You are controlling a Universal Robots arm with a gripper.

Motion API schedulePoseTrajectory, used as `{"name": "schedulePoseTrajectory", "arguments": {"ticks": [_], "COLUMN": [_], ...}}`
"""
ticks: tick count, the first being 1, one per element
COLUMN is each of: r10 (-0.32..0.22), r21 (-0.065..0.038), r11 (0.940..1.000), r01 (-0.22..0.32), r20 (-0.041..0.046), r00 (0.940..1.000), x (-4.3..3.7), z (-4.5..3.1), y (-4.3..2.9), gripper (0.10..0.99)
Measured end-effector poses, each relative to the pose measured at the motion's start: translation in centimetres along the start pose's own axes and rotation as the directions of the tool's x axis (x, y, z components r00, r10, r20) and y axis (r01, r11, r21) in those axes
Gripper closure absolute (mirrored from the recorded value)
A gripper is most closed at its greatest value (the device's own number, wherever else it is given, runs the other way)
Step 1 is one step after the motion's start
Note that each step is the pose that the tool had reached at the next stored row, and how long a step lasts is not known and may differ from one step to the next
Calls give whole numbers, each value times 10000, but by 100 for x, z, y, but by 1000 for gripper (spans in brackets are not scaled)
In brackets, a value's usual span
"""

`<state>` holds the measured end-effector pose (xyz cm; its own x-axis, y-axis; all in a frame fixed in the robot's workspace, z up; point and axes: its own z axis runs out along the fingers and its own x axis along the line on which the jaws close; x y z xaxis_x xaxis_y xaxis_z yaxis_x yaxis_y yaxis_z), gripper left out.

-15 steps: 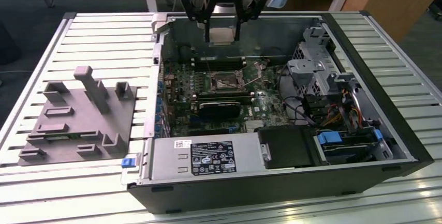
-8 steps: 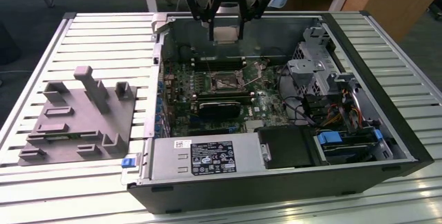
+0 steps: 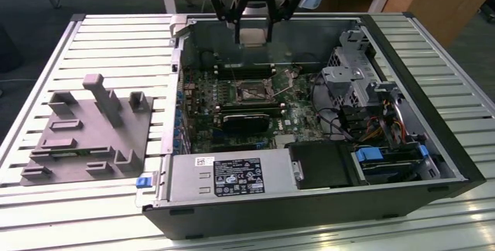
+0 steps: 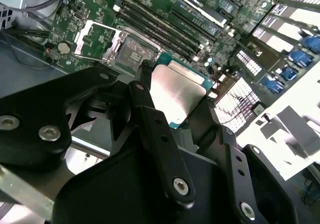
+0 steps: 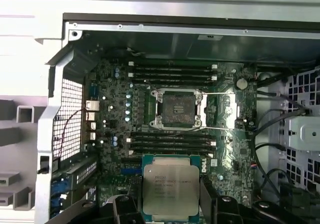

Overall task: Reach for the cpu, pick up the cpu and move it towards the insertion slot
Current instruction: 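Pick up the cpu and move it towards the insertion slot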

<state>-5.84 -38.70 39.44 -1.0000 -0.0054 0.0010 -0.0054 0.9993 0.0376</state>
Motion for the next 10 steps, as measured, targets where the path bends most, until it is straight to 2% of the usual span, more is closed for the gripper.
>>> {"name": "schedulePoseTrajectory", "arguments": {"ticks": [10], "r10": [0], "r21": [0], "r11": [10000], "r01": [0], "r20": [0], "r00": [10000], "x": [-8], "z": [67], "y": [131], "gripper": [545]}}
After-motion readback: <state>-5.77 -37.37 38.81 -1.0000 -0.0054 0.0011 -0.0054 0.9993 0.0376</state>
